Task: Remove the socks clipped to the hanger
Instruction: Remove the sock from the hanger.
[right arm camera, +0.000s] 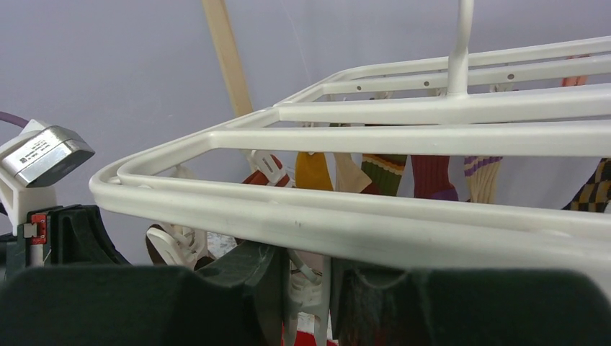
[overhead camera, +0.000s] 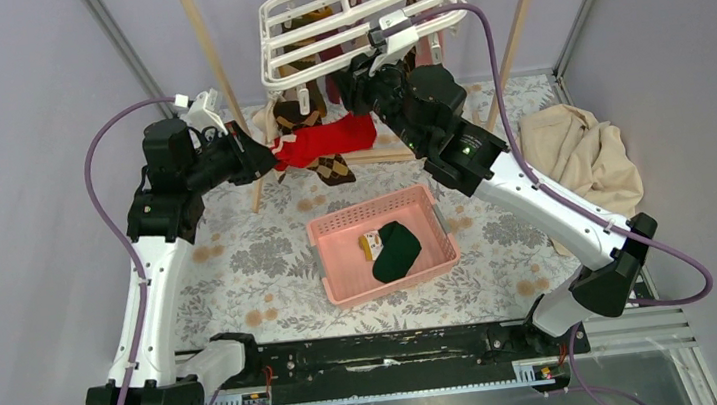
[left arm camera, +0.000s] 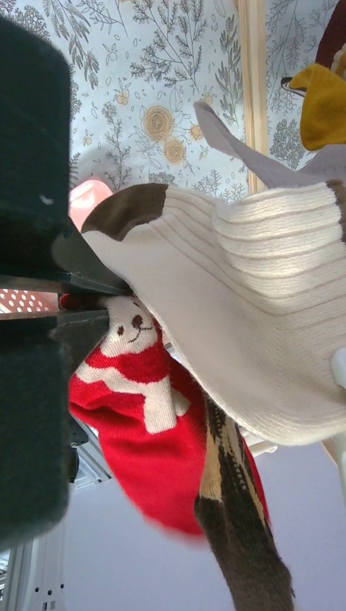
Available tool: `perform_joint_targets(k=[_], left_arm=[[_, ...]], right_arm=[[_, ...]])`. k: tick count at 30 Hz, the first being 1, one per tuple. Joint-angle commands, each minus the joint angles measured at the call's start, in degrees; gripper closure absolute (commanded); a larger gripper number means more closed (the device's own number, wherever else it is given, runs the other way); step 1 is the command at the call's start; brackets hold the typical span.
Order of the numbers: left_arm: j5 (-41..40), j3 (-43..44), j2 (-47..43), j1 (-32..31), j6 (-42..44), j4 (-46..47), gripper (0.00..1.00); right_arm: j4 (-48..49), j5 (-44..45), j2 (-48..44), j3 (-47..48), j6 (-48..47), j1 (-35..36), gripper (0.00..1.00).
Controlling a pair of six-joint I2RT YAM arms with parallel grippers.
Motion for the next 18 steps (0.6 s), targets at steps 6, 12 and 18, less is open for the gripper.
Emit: perform_joint_targets(k=[6, 12, 18], left_arm=[[2.95, -1.02, -1.55, 0.58, -0.20, 2.19, 0.85], [5.20, -2.01, -2.94, -0.16, -1.04, 2.15, 0.85], [4.66, -3.63, -4.51, -4.00, -2.14, 2.14, 0.85]], right_arm=[[3.85, 0.06, -1.70, -0.68, -0.54, 0.16, 0.87], [4.70, -0.31, -2.87, -3.75, 0.29, 0.16, 0.38], [4.79, -0.37, -6.30, -8.42, 1.50, 0.16, 0.20]])
